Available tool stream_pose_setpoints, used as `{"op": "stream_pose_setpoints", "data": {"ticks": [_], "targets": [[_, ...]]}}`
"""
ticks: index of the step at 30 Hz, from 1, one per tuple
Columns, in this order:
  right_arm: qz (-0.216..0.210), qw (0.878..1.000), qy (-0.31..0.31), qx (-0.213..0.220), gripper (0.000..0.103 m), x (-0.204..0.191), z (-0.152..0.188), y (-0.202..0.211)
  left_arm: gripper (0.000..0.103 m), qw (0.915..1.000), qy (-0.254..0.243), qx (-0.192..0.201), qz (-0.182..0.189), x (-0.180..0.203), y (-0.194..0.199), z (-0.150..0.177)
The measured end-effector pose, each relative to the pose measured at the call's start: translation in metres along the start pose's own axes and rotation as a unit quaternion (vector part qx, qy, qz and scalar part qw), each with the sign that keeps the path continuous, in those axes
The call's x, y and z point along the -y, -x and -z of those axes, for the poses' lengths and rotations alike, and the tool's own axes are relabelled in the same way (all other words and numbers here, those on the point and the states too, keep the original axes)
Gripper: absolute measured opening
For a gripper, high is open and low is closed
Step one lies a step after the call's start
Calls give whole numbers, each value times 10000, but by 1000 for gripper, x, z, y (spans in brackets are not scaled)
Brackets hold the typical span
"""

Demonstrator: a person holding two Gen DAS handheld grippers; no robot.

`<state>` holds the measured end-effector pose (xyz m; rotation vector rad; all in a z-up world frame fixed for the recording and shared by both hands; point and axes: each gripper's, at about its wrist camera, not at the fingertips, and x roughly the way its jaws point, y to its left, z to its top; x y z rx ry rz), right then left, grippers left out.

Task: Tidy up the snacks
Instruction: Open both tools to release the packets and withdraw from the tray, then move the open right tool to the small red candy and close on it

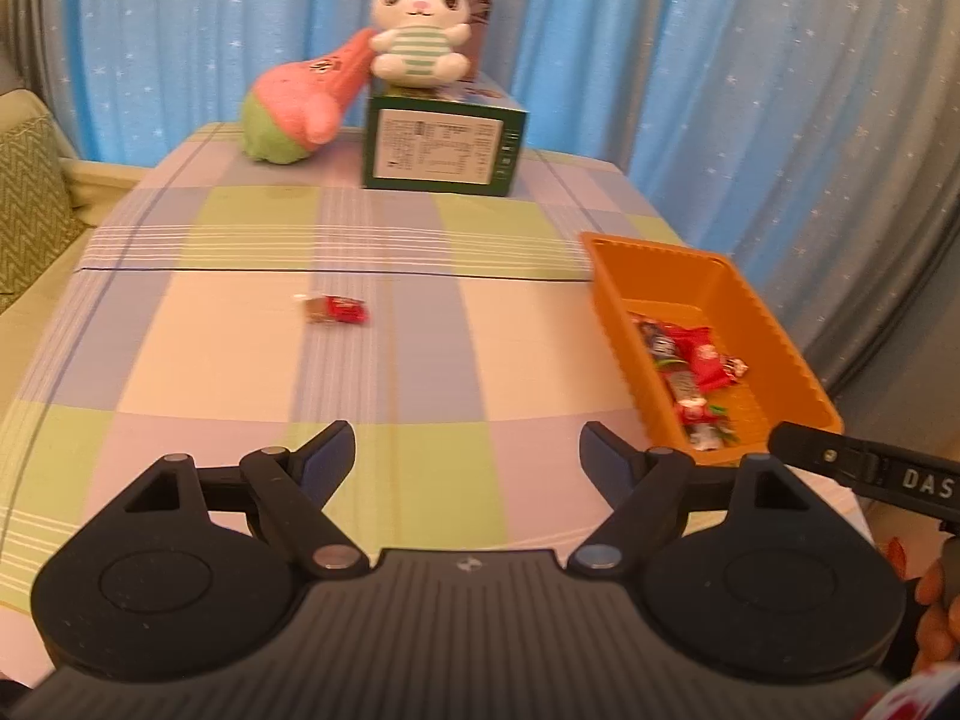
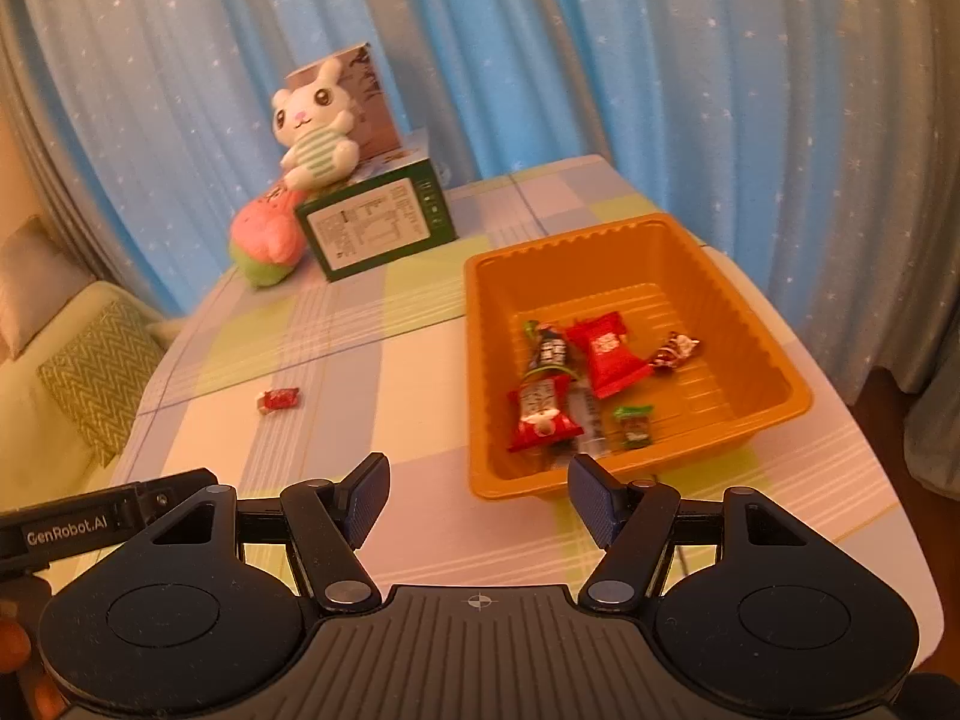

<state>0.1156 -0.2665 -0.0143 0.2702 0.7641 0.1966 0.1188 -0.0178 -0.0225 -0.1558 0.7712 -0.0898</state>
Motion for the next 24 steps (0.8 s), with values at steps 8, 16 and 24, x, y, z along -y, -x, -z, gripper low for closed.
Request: {"op": "stream_pose_setpoints", "data": {"ticks": [8, 16, 24], "targets": [[-118, 9995, 286, -24, 66, -22, -3, -19, 83, 9993, 30, 139, -340, -35, -7, -15], [-268, 9980, 569, -68, 66, -50, -14, -56, 83, 9980, -4, 166, -615, -75, -38, -36], [-534, 9948, 853, -175, 66, -85, -18, -120, 82, 9947, -246, 89, -991, -117, -87, -51]]}}
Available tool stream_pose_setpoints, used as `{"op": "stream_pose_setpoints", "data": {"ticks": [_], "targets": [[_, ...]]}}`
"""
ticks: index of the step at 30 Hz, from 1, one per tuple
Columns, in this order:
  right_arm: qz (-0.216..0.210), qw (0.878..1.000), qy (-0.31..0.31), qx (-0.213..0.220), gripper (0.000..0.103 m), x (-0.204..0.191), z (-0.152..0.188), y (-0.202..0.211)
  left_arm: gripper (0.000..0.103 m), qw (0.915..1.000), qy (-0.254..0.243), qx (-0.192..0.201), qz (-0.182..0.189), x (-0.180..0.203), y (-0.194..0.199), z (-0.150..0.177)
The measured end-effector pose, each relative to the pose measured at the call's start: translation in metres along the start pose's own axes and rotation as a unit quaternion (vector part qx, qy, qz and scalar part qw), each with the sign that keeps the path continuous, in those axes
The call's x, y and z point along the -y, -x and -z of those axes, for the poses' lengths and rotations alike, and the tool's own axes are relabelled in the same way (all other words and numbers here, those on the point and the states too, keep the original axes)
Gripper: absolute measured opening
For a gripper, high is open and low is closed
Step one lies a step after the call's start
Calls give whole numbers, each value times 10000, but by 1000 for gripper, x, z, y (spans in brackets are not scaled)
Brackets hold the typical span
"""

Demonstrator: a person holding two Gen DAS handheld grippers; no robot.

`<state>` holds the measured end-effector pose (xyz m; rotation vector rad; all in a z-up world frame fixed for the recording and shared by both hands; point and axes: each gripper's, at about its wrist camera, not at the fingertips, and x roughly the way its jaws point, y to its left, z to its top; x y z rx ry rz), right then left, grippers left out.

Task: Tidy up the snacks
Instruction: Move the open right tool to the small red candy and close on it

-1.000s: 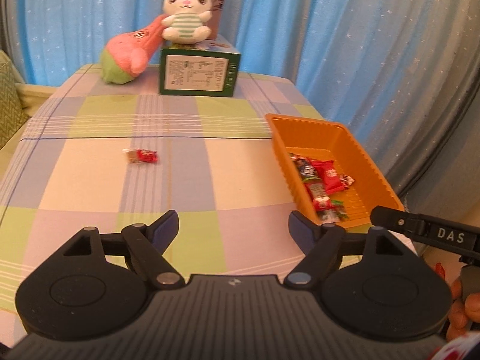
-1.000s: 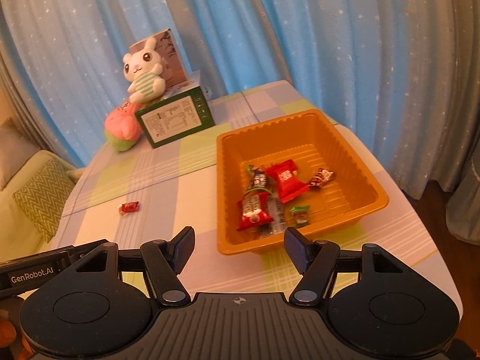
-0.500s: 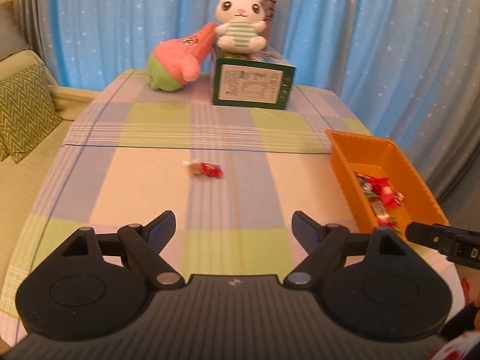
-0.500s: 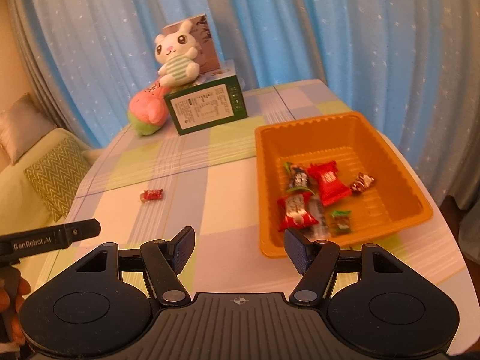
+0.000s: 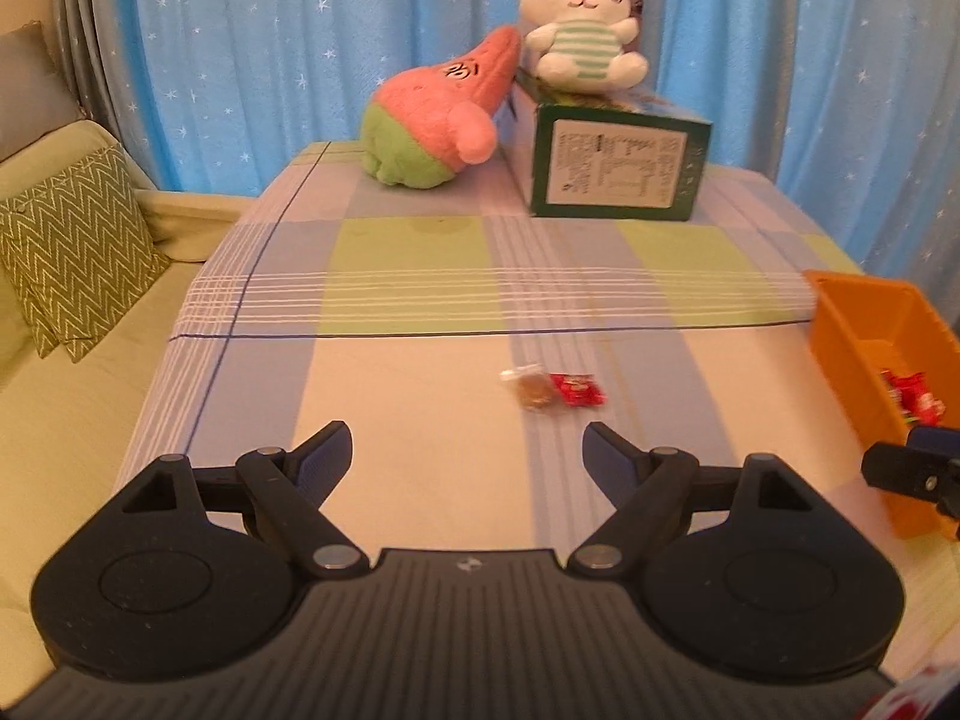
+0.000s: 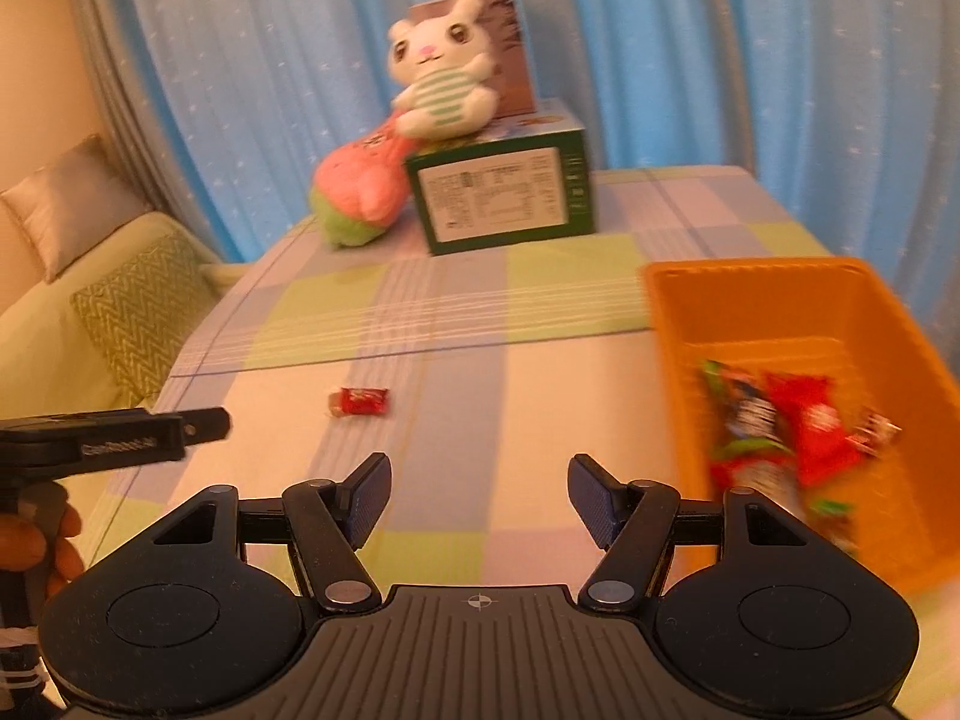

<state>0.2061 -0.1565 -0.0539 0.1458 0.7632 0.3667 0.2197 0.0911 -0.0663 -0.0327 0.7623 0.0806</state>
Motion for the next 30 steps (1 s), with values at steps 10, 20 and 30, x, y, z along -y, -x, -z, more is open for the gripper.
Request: {"op": "stream_pose_setpoints", "data": {"ticks": [10, 20, 30], "targets": [[-301, 9991, 251, -131, 65, -26, -14, -83, 77, 9991, 425, -81, -8, -32, -52, 2], [-588, 9972, 378, -268, 58, -37, -21, -139, 72, 9979, 584, -211, 177, -39, -78, -11], [-721, 9955, 470, -386, 49, -52, -25, -179, 71, 9955, 832, -383, 238, -51, -83, -12]]}}
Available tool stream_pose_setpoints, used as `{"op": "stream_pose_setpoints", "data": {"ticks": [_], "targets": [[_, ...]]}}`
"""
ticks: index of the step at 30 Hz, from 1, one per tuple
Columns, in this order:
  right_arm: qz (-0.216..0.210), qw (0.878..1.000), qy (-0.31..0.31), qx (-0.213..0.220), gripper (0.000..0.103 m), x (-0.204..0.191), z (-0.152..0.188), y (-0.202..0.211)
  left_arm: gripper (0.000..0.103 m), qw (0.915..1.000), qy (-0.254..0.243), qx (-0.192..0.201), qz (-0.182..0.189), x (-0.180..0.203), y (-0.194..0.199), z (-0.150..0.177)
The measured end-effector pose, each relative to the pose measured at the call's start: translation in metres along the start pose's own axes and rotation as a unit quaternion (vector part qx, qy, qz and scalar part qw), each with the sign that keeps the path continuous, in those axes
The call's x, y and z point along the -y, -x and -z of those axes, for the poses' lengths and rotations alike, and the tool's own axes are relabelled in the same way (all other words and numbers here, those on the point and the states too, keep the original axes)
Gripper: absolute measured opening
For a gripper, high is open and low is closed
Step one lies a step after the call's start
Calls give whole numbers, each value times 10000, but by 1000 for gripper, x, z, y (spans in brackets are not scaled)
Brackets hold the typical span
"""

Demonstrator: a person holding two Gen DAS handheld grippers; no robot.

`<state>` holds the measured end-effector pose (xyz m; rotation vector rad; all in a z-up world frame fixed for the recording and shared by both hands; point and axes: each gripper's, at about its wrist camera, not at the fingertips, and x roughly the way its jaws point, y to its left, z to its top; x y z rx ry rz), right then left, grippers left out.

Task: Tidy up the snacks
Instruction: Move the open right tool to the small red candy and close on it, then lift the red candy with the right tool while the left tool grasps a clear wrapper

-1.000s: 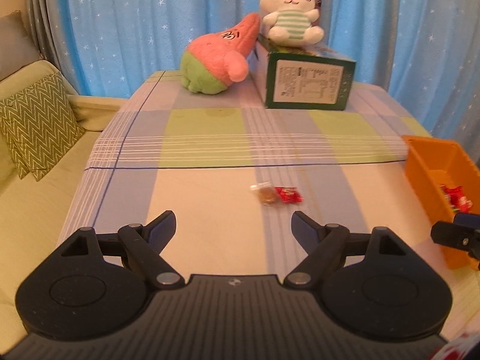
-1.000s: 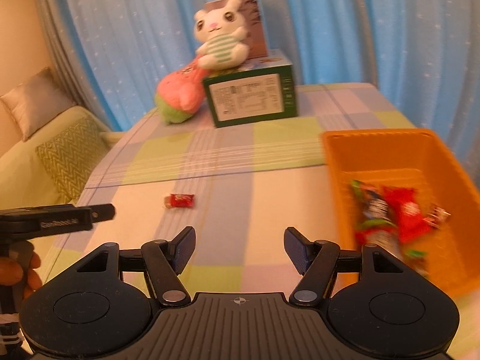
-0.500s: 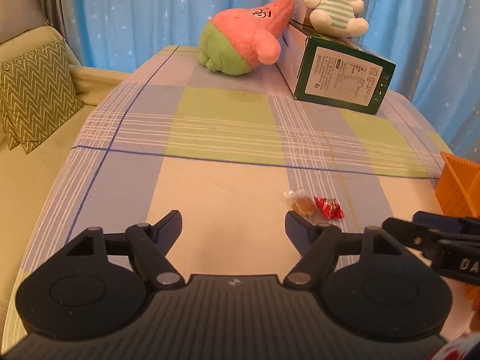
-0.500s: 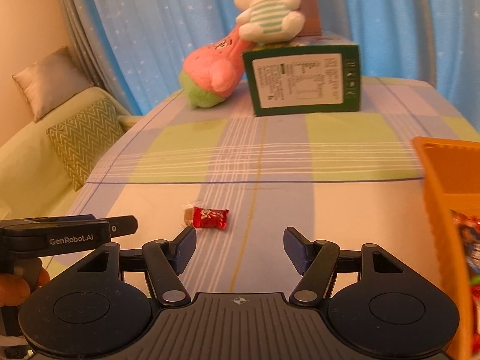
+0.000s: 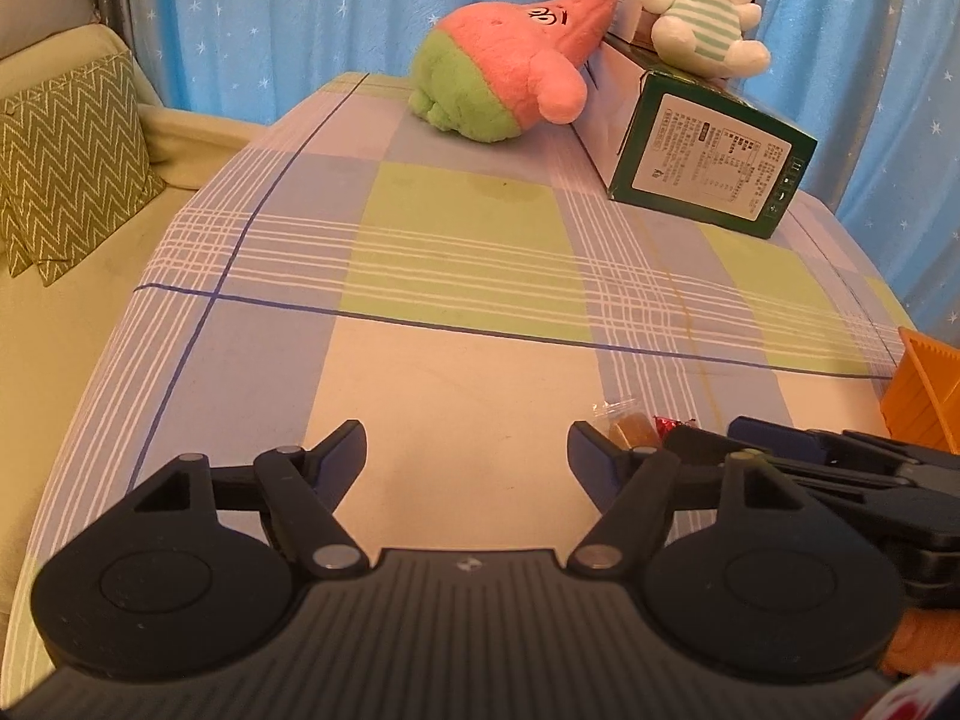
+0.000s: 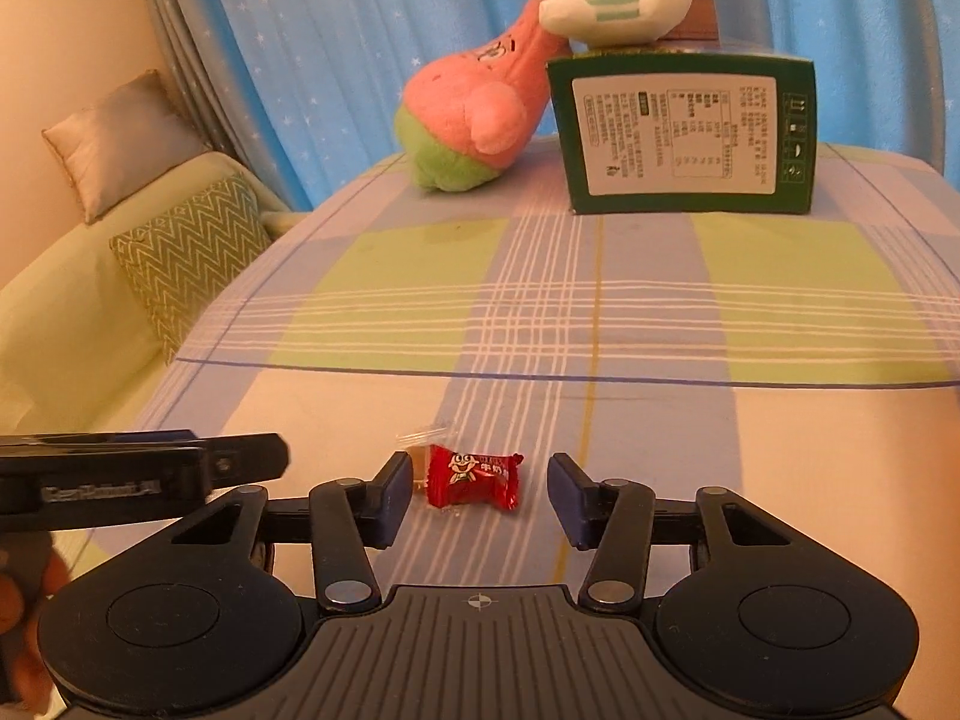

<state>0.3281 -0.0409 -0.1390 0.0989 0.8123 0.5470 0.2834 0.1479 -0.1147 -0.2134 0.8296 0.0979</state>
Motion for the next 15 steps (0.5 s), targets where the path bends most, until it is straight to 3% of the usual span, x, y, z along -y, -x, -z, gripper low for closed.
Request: {"op": "stream_pose_setpoints", "data": {"ticks": [7, 9, 15], "targets": [[-57, 10000, -21, -69, 36, 1, 1, -13, 69, 9999, -67, -57, 113, 5, -2, 1], [-60, 10000, -57, -35, 27, 1, 2, -11, 69, 9998, -96, -75, 130, 6, -3, 1], [14, 10000, -57, 28, 25, 4, 5, -3, 69, 9993, -148, -134, 321, 15, -8, 5]]}}
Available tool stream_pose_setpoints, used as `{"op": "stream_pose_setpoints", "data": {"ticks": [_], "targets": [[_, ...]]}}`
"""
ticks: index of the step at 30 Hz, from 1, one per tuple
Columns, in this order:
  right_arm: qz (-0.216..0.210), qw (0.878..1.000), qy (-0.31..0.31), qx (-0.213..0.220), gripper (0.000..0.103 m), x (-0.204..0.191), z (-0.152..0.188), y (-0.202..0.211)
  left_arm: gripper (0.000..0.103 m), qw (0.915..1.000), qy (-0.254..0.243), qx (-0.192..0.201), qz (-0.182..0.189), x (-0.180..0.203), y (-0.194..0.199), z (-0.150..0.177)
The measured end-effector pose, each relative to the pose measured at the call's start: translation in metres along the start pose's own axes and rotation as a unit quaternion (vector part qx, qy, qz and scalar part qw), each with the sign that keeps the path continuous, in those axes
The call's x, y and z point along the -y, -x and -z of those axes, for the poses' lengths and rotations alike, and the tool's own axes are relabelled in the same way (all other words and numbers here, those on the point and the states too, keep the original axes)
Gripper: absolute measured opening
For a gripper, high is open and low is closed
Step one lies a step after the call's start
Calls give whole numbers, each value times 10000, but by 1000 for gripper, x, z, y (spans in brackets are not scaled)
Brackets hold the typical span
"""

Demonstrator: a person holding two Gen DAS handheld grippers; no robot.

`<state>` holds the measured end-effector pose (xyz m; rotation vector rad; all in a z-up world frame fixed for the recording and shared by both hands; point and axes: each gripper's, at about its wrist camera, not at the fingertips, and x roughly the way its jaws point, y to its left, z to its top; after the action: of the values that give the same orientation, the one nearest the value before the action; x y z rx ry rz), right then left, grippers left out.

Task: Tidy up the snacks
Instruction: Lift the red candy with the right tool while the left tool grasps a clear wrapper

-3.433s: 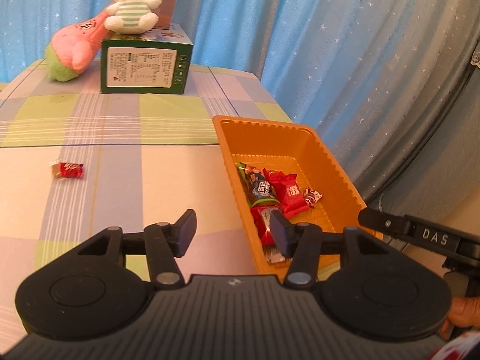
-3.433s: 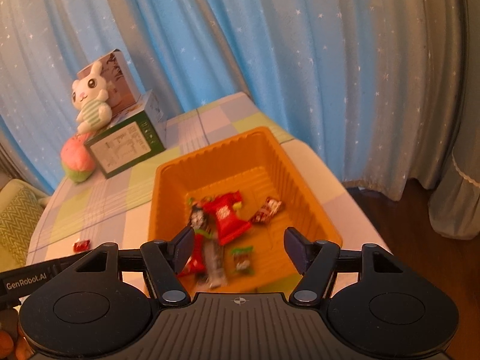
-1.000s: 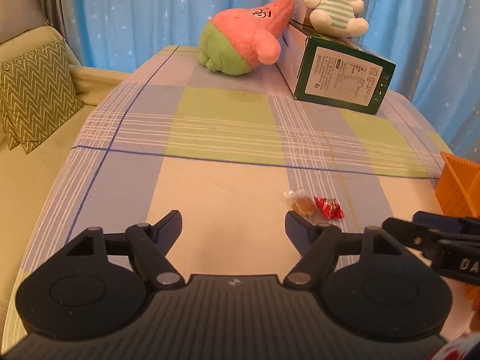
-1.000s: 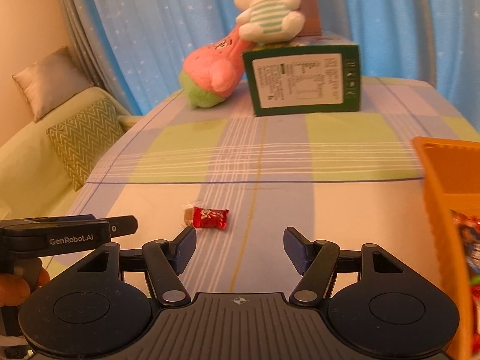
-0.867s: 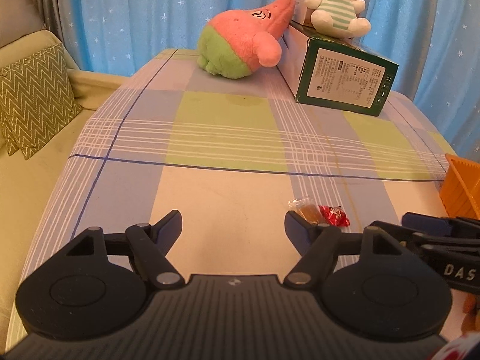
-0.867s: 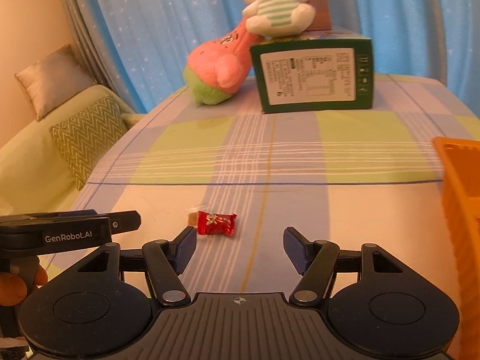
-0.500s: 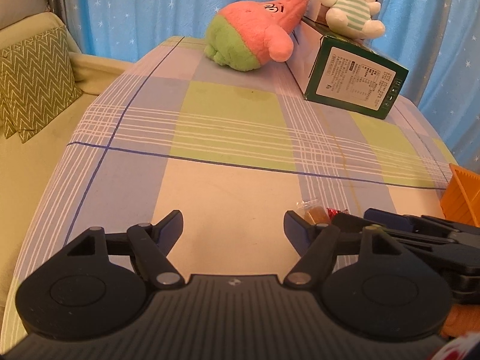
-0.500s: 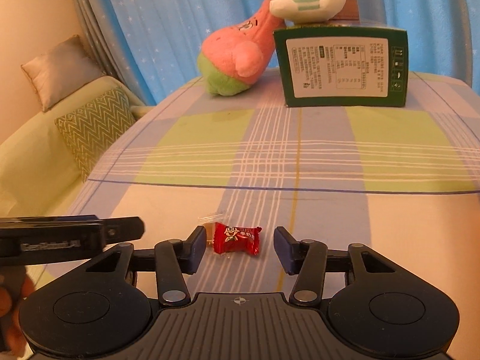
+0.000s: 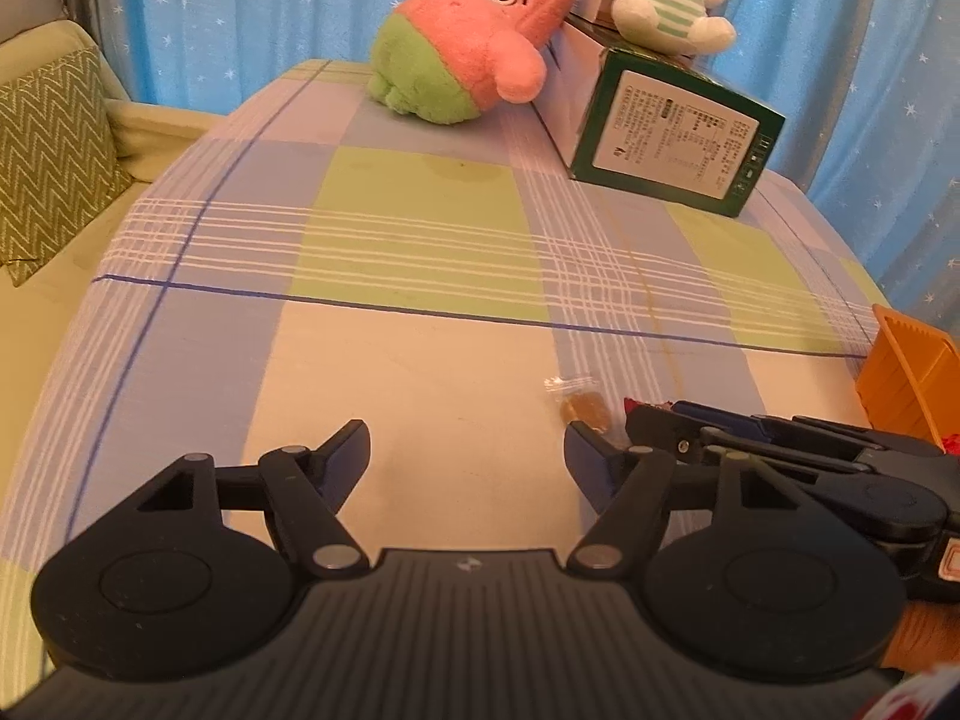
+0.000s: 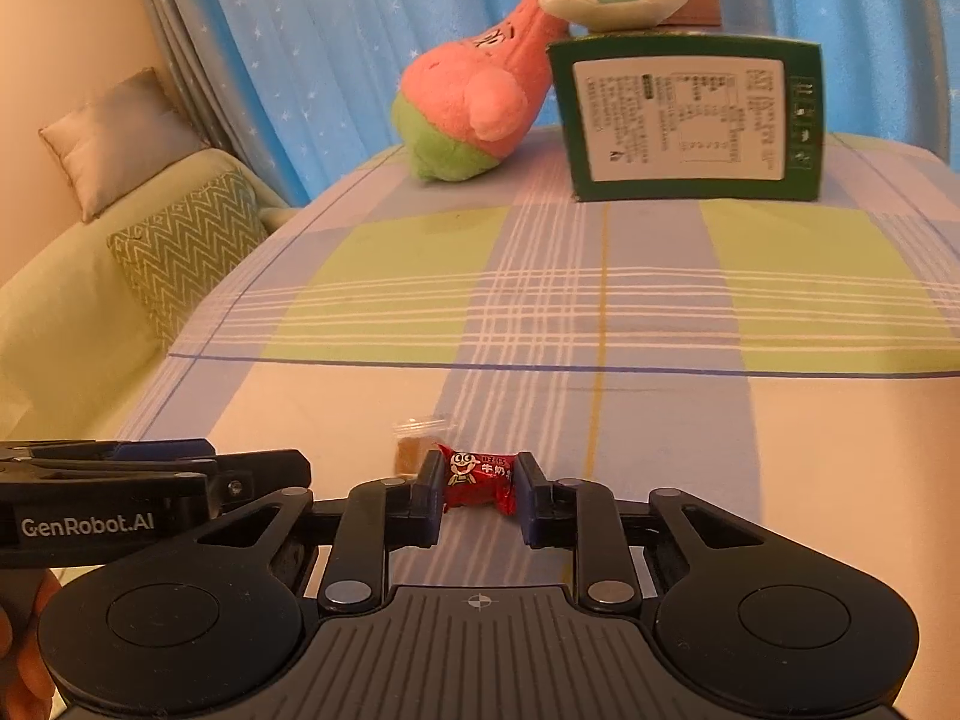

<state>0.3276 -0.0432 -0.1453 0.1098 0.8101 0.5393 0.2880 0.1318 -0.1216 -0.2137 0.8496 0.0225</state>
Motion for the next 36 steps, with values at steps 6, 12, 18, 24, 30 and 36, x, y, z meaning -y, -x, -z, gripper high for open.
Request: {"op": "stream_pose_setpoints", "data": {"ticks": [6, 12, 18, 24, 30, 36], "targets": [[432, 9988, -179, 155, 24, 19, 3, 19, 66, 9996, -162, 12, 241, 20, -9, 1], [728, 9970, -195, 174, 24, 35, 10, 34, 42, 9993, -98, 66, 358, 34, -26, -2], [793, 9966, -150, 171, 24, 38, 17, 40, 35, 9992, -182, 137, 329, 44, -36, -1], [799, 9966, -137, 169, 24, 37, 20, 43, 28, 9977, -630, 249, 78, 59, -40, 2], [826, 9963, -135, 176, 24, 37, 20, 47, 19, 9958, -867, 285, -95, 62, -40, 6], [822, 9963, -101, 212, 24, 34, 21, 61, 19, 9965, -779, 285, -40, 67, -26, 9]]}}
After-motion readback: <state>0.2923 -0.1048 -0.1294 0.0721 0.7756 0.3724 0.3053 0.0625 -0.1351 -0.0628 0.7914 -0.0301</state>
